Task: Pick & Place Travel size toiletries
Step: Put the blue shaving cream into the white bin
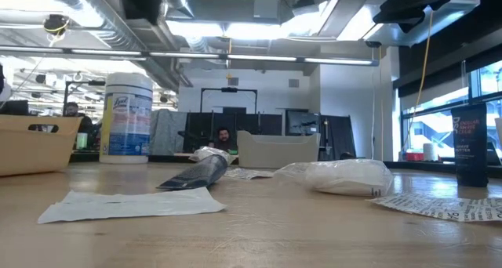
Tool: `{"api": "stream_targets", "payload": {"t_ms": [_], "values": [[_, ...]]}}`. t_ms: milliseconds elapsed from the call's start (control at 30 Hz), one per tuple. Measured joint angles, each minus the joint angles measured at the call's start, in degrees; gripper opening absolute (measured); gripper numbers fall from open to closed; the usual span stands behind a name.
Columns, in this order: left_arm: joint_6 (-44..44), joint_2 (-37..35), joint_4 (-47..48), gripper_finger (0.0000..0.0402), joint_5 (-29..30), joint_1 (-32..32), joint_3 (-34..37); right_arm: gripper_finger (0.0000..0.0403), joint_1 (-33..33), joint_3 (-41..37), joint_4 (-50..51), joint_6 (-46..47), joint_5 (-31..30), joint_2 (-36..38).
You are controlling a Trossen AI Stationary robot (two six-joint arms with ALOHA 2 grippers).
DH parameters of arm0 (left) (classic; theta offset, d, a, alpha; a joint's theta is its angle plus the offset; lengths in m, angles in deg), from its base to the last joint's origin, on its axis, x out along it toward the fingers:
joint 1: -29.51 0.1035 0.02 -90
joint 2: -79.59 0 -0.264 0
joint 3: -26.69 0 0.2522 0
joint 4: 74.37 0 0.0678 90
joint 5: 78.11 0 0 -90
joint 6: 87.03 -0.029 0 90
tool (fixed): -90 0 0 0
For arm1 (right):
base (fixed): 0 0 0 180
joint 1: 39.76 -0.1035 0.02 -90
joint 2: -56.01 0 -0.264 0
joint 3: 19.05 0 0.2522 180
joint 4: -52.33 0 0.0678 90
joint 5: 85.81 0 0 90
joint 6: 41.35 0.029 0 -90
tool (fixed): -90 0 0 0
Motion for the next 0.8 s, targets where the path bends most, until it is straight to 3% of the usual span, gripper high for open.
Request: {"api": "stream_targets", "payload": {"t_ms": [533,800], "values": [[-29.7,0.0,-30.9,0.0157,1.8,0.0,0.0,0.0146,0.0,0.0,0.0,0.0,0.0,0.0],[-34.9,0.3,-38.9,0.0150,2.9,0.0,0.0,0.0133,0.0,0.0,0.0,0.0,0.0,0.0]]}}
